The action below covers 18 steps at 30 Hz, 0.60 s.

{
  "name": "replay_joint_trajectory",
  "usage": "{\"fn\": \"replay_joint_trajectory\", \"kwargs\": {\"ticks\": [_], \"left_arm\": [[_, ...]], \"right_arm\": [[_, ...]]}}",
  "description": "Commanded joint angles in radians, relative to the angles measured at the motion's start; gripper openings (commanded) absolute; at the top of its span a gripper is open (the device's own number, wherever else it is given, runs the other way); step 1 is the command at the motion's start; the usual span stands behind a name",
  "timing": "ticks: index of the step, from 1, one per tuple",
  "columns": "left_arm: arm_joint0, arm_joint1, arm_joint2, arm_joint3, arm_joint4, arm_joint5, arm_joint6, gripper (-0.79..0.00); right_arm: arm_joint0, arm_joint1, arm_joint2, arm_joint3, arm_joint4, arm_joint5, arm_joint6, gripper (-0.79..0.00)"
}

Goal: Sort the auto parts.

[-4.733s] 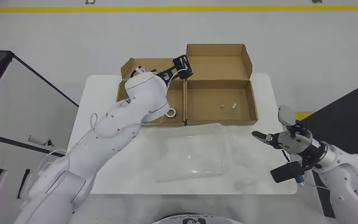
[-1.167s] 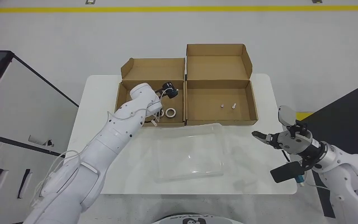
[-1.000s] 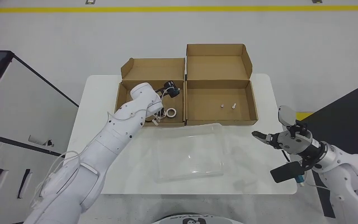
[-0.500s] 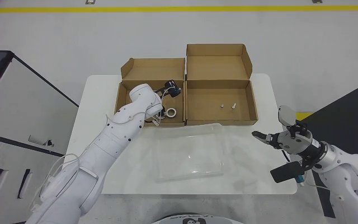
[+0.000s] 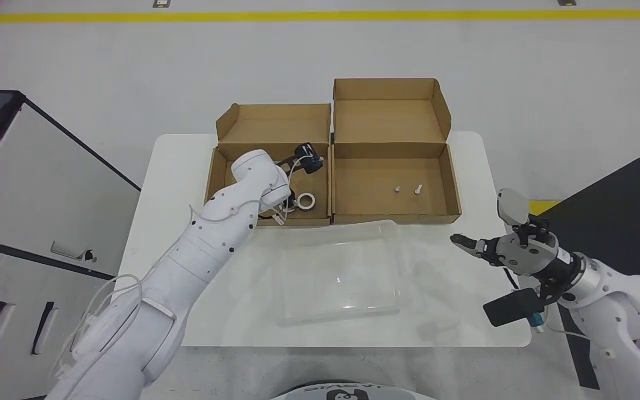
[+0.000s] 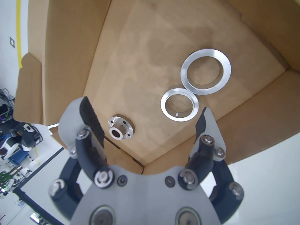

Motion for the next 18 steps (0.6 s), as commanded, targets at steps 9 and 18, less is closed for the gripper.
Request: {"fn": "replay_joint_trajectory", "kwargs": {"ticks": [9,18], "left_arm": [[0.000,0.000,0.000,0.000,0.000,0.000,0.000,0.000],[0.046,0.028,-0.117,-0.098,-0.093,-0.071,0.106,0.000]], "right_arm": [[0.000,0.000,0.000,0.000,0.000,0.000,0.000,0.000],[0.000,0.000,0.000,0.000,0.000,0.000,0.000,0.000]]}}
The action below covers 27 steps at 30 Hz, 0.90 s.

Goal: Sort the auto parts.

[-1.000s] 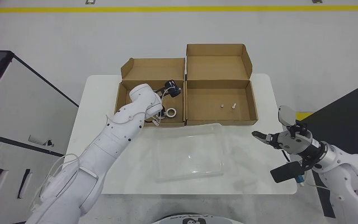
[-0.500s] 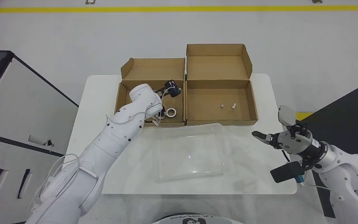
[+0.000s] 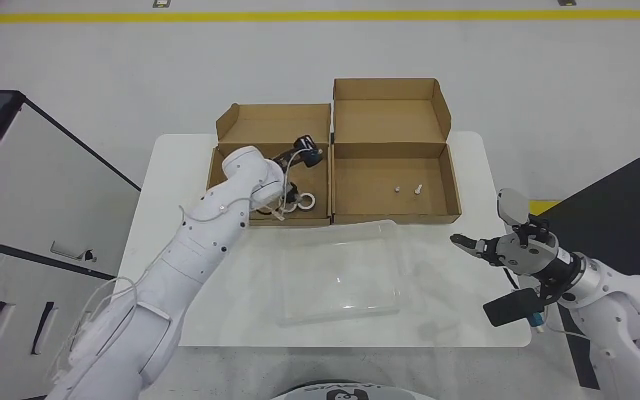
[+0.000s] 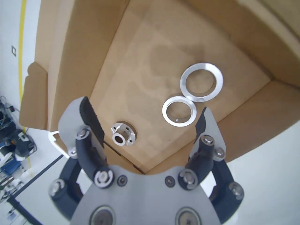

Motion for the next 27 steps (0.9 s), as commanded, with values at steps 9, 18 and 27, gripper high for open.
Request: {"fn": "replay_joint_trajectory", "kwargs": {"ticks": [9,18,27], "left_arm": [[0.167,0.066,-0.280,-0.294,-0.418,-0.308,0.096,0.000],[0.304,0.174,-0.409,-0.432,-0.633,-0.566,0.286,0.000],[0.387,0.320,-0.492,-0.661,-0.913,-0.566,0.286,0.000]], "right_arm": [[0.000,0.000,0.000,0.000,0.000,0.000,0.000,0.000],[0.000,0.000,0.000,0.000,0.000,0.000,0.000,0.000],[0.000,0.000,0.000,0.000,0.000,0.000,0.000,0.000]]}}
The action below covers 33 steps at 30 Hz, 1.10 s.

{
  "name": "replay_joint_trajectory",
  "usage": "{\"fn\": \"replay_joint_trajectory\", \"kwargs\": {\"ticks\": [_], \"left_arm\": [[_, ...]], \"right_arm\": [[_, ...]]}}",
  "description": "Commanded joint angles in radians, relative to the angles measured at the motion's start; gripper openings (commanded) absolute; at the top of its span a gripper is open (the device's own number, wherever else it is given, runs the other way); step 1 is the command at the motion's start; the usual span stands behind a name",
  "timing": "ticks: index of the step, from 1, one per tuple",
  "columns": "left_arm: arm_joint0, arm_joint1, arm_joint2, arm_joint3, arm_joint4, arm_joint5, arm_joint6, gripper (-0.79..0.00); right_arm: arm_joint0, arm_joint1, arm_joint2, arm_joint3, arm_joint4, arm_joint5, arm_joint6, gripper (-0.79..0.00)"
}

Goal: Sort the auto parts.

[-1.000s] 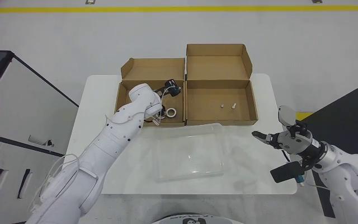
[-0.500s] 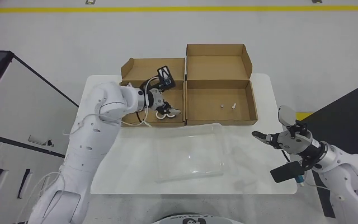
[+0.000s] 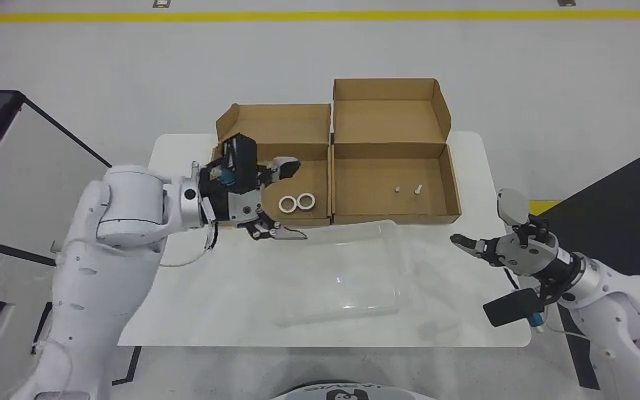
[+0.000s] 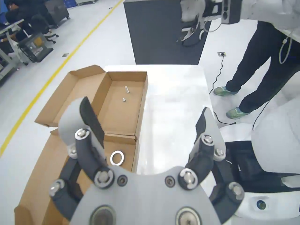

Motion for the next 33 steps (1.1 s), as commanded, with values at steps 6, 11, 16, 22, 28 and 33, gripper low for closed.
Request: {"fn": "replay_joint_trajectory", "kwargs": {"ticks": [6,11,16,22,28,33], "left_arm": [[0.027,0.053,-0.055,-0.036,-0.061,0.000,0.018,0.000],[0.026,0.052,-0.053,-0.035,-0.059,0.000,0.018,0.000],[0.026,0.052,-0.053,-0.035,-0.059,0.000,0.018,0.000],[0.026,0.052,-0.053,-0.035,-0.059,0.000,0.018,0.000],[0.026,0.052,-0.053,-0.035,-0.059,0.000,0.018,0.000],[0.026,0.052,-0.053,-0.035,-0.059,0.000,0.018,0.000]], "right_arm": [[0.000,0.000,0.000,0.000,0.000,0.000,0.000,0.000],[0.000,0.000,0.000,0.000,0.000,0.000,0.000,-0.001],[0.000,0.000,0.000,0.000,0.000,0.000,0.000,0.000],[0.000,0.000,0.000,0.000,0.000,0.000,0.000,-0.001],[0.000,0.000,0.000,0.000,0.000,0.000,0.000,0.000],[0.000,0.000,0.000,0.000,0.000,0.000,0.000,-0.001]]}}
